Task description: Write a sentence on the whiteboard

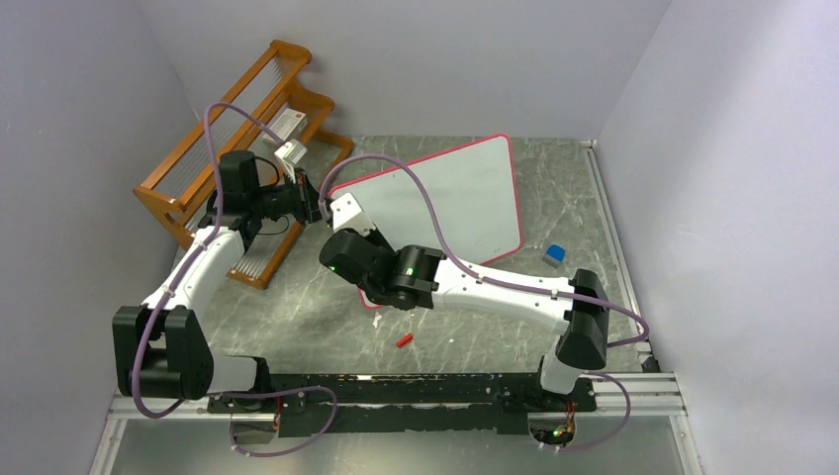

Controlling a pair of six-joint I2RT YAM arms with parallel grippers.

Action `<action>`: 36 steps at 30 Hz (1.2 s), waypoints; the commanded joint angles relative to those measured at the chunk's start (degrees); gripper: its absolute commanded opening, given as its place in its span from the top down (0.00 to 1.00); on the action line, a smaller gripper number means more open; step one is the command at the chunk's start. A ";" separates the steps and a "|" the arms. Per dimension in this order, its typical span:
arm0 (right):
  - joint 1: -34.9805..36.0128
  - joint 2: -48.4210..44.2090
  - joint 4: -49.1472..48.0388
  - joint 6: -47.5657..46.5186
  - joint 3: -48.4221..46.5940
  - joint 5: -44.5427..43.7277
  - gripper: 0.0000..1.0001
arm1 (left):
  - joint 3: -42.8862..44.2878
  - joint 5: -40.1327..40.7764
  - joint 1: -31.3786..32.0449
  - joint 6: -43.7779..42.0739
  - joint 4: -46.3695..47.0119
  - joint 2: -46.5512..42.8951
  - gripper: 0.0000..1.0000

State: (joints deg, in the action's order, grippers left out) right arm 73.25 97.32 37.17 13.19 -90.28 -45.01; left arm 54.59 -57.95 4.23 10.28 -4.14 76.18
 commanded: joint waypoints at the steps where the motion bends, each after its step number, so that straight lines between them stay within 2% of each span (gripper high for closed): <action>1: -0.86 -0.67 0.47 1.27 1.36 -1.65 1.00 | -0.90 2.41 1.57 -5.28 -2.39 0.97 0.95; 18: -0.99 -6.62 -5.94 -0.21 4.88 2.08 1.00 | -0.82 2.86 1.57 -5.53 -2.73 1.19 0.95; 36: -2.40 -5.06 -6.42 0.71 5.38 -0.05 1.00 | -0.80 2.93 1.54 -5.63 -2.79 1.25 0.95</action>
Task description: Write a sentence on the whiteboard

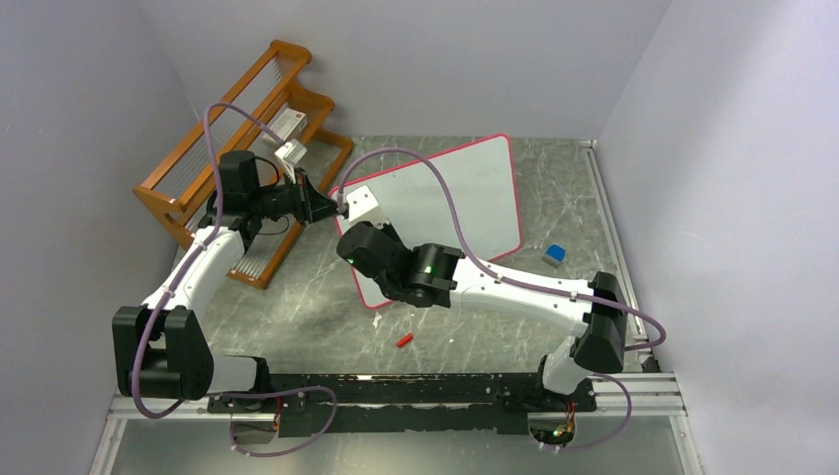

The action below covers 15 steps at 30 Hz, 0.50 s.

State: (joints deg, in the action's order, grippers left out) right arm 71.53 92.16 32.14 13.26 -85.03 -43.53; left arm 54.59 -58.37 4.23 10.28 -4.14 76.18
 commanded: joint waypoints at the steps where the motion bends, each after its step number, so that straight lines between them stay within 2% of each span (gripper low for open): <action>1: -0.61 0.20 -1.53 0.63 0.20 -1.40 1.00 | -0.82 3.31 1.56 -5.58 -2.80 1.25 0.95; 15: -1.28 0.88 0.07 1.28 0.18 -1.50 1.00 | -0.71 3.18 1.57 -5.54 -2.72 1.40 0.95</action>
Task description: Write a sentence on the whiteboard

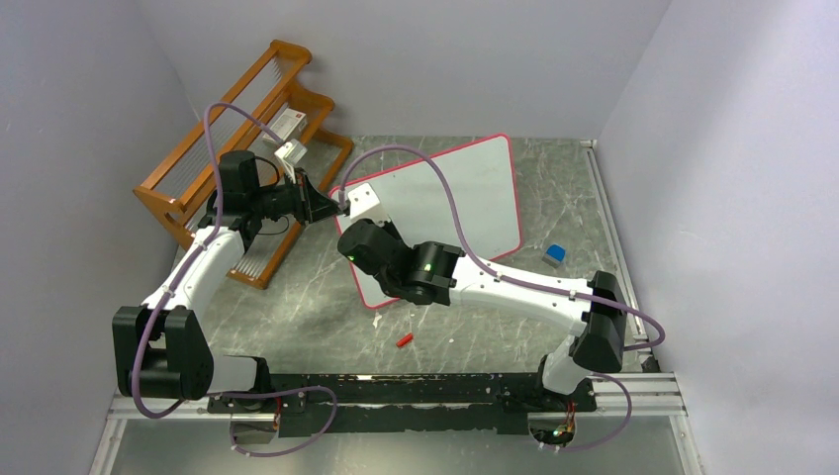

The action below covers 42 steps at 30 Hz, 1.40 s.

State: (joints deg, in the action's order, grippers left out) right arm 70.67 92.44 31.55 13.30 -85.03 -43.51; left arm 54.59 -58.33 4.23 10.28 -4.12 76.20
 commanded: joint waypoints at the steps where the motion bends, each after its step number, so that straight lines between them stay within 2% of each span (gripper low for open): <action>1: -0.48 0.45 0.70 1.29 0.28 -1.64 1.00 | -0.71 3.17 1.56 -5.54 -2.80 1.34 0.95; 19: -0.63 0.21 0.70 1.22 0.01 -4.86 1.00 | -0.87 2.98 1.56 -5.30 -2.36 1.25 0.95; 42: -0.66 1.16 -2.16 -0.73 -1.09 -0.45 1.00 | -0.69 3.09 1.51 -5.38 -2.57 1.53 0.95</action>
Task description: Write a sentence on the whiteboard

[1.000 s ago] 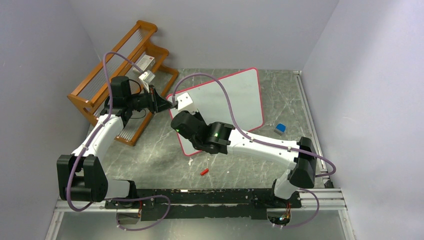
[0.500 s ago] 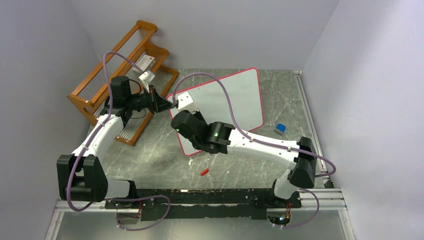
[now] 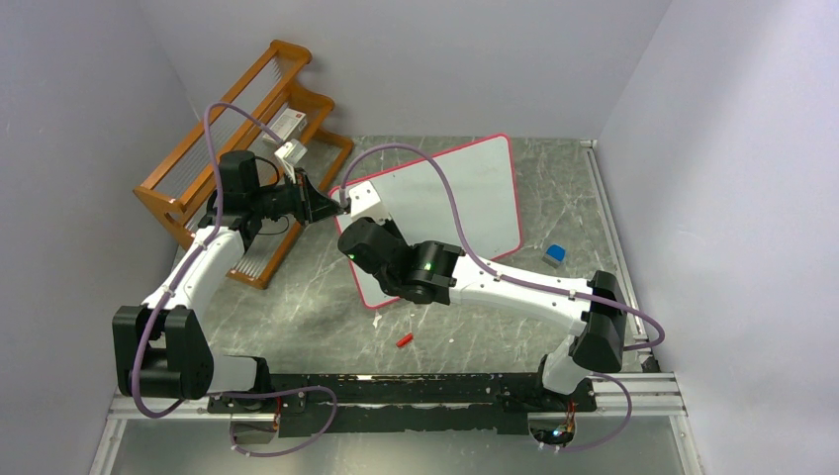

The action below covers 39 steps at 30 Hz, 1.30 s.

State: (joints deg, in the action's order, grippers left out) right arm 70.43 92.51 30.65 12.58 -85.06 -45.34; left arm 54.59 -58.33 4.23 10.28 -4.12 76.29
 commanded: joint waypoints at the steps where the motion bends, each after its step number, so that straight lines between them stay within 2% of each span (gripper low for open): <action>1: -0.46 1.20 -1.10 0.02 -1.15 1.46 1.00 | -0.66 3.19 1.52 -5.43 -2.64 1.43 0.95; 20: -0.36 2.17 3.42 1.21 -1.34 3.40 1.00 | -0.62 3.31 1.53 -5.49 -2.73 1.27 0.95; 39: -0.38 1.23 3.61 2.45 0.52 -2.50 1.00 | -0.62 3.38 1.51 -5.54 -2.79 1.48 0.95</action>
State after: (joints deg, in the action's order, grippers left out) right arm 70.61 93.36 34.98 14.11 -85.47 -44.62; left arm 54.59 -57.84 4.23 10.28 -4.12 76.40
